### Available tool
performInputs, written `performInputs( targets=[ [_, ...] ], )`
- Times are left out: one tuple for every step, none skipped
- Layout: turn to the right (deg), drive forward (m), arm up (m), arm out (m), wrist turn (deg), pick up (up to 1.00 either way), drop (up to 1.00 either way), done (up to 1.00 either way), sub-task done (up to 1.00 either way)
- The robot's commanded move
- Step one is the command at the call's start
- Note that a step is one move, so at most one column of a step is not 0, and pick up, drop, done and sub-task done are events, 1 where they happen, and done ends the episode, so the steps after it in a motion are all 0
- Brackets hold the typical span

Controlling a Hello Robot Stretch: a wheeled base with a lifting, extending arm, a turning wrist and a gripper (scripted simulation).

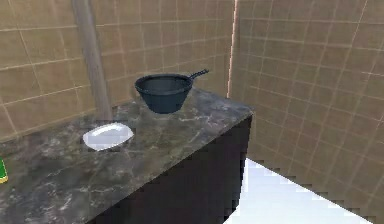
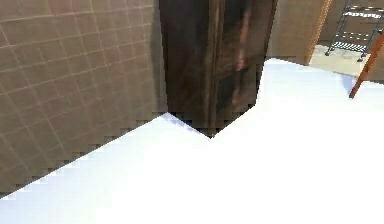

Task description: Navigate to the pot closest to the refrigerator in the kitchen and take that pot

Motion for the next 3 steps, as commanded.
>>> performInputs(
  targets=[
    [-45.0, 0.0, 0.0, 0.0, 0.0, 0.0, 0.0, 0.0, 0.0],
    [-45.0, 0.0, 0.0, 0.0, 0.0, 0.0, 0.0, 0.0, 0.0],
    [-45.0, 0.0, 0.0, 0.0, 0.0, 0.0, 0.0, 0.0, 0.0]
  ],
)
